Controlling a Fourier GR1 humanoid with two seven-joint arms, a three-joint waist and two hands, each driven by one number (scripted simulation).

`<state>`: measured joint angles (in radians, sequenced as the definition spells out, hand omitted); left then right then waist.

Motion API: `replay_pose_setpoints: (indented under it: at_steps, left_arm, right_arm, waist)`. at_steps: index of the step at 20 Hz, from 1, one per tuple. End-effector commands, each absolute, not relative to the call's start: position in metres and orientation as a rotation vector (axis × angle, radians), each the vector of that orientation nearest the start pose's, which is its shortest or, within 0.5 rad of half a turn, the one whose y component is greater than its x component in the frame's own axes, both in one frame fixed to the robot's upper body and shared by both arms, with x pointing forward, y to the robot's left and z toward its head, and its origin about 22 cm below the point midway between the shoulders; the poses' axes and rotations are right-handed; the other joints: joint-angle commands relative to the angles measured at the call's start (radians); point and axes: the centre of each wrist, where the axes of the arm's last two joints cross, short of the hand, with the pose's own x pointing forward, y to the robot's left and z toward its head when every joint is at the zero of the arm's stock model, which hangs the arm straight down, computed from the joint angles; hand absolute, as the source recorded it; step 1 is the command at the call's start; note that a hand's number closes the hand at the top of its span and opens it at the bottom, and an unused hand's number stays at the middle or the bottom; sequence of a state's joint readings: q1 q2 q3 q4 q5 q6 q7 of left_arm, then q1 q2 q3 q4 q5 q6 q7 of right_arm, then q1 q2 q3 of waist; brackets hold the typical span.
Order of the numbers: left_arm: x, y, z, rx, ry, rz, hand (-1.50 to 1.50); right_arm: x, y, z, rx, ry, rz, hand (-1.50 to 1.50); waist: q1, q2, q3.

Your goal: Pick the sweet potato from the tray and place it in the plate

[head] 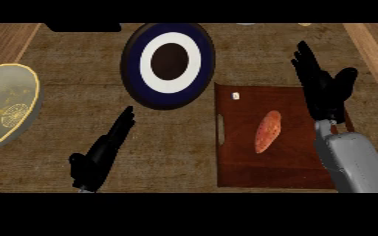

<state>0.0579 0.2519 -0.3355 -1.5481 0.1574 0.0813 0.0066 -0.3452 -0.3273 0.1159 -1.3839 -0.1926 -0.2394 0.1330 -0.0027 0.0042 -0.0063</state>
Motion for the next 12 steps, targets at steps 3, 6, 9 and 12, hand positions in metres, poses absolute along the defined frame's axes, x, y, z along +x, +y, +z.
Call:
replay_pose_setpoints:
  at_steps: [3, 6, 9, 12]
  left_arm:
    - [0.229, 0.235, -0.014, 0.106, -1.398, -0.112, 0.00]
    - [0.235, 0.272, -0.003, 0.309, -1.331, -0.020, 0.00]
    - [0.227, 0.265, -0.018, 0.232, -1.312, -0.069, 0.00]
    - [0.224, 0.272, -0.021, 0.253, -1.276, -0.021, 0.00]
  right_arm:
    - [0.311, -0.250, 0.073, -0.013, -1.643, 0.058, 1.50]
    - [0.296, -0.241, 0.090, 0.124, -1.729, 0.057, 1.50]
    - [0.300, -0.320, 0.100, -0.769, -1.631, 0.758, 1.50]
    - [0.262, -0.282, 0.018, -0.773, -1.728, 0.439, 1.50]
  waist:
    - [0.002, -0.006, 0.007]
    - [-0.006, -0.012, 0.008]
    - [-0.006, -0.012, -0.018]
    - [-0.015, -0.005, 0.008]
